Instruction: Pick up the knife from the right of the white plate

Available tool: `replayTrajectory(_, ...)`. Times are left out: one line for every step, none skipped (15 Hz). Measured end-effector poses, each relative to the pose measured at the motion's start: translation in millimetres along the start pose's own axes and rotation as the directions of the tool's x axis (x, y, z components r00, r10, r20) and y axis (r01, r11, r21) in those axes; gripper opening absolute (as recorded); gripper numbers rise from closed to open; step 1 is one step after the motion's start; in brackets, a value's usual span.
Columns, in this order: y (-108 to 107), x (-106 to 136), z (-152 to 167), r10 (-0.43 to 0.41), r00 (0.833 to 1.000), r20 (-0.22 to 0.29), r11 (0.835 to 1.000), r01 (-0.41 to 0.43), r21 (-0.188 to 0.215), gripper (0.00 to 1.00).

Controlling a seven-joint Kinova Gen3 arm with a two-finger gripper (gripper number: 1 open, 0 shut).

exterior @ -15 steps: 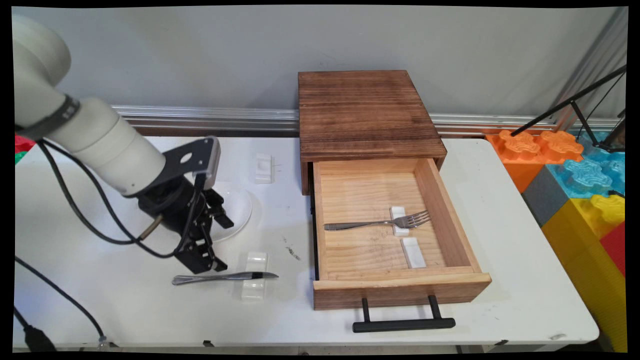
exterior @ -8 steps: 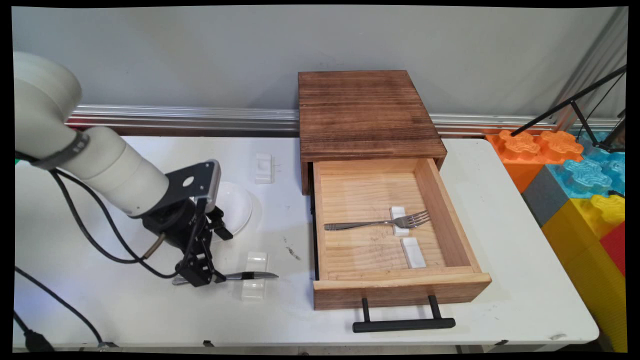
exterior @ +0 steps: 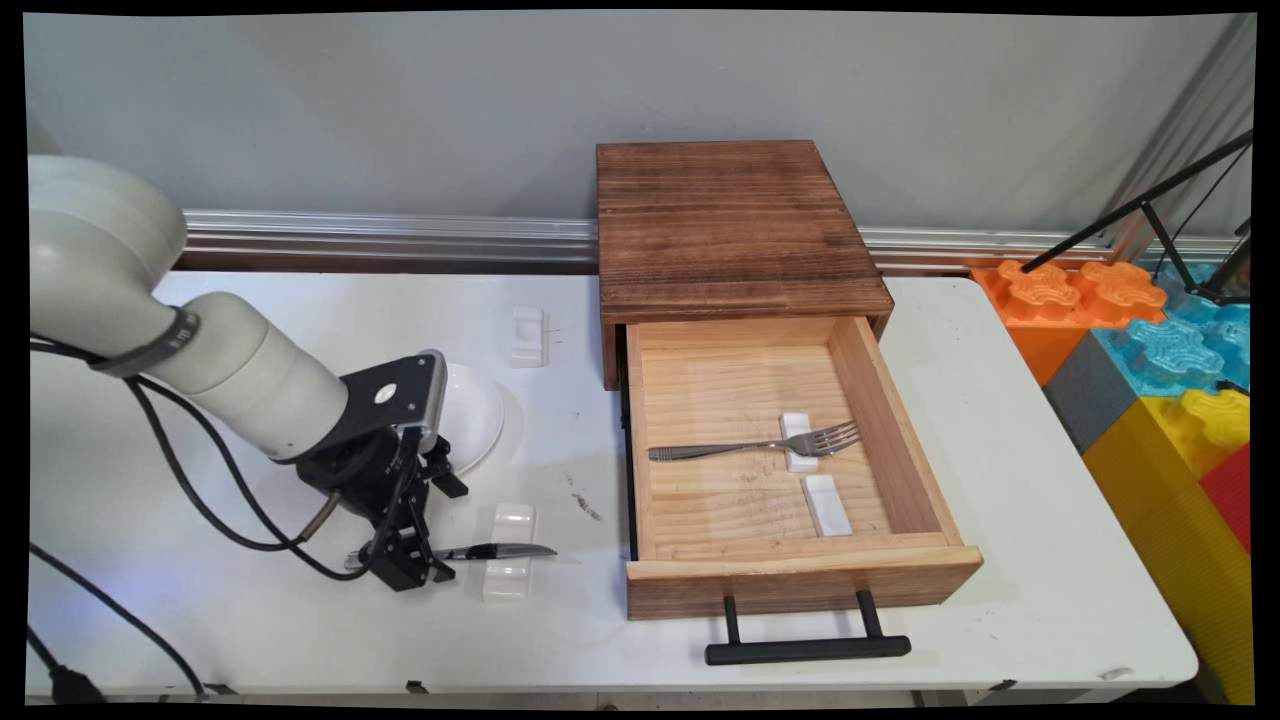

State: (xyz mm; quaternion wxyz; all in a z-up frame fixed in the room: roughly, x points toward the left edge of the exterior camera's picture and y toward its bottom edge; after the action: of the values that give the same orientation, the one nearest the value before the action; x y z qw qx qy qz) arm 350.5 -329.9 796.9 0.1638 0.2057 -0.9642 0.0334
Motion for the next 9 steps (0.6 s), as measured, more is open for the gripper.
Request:
replayTrajectory(0,-1,2,0.0,1.0,0.001,1.0,0.0,0.0,1.0)
replayTrajectory(0,-2,4,0.0,1.0,0.003,1.0,0.0,0.001,1.0)
replayTrajectory(1,-3,6,-0.001,1.0,0.004,1.0,0.001,0.001,1.0)
replayTrajectory(1,-4,8,-0.001,1.0,0.005,1.0,0.001,0.002,1.0)
replayTrajectory(1,-5,10,-0.001,1.0,0.006,1.0,0.001,0.002,1.0)
replayTrajectory(1,-5,12,-0.001,1.0,0.006,1.0,0.001,0.003,1.0)
replayTrajectory(1,-6,13,-0.001,1.0,0.007,1.0,0.001,0.003,1.0)
replayTrajectory(1,-6,14,-0.002,1.0,0.008,1.0,0.002,0.004,1.0)
replayTrajectory(1,-7,16,-0.002,1.0,0.009,1.0,0.002,0.005,1.0)
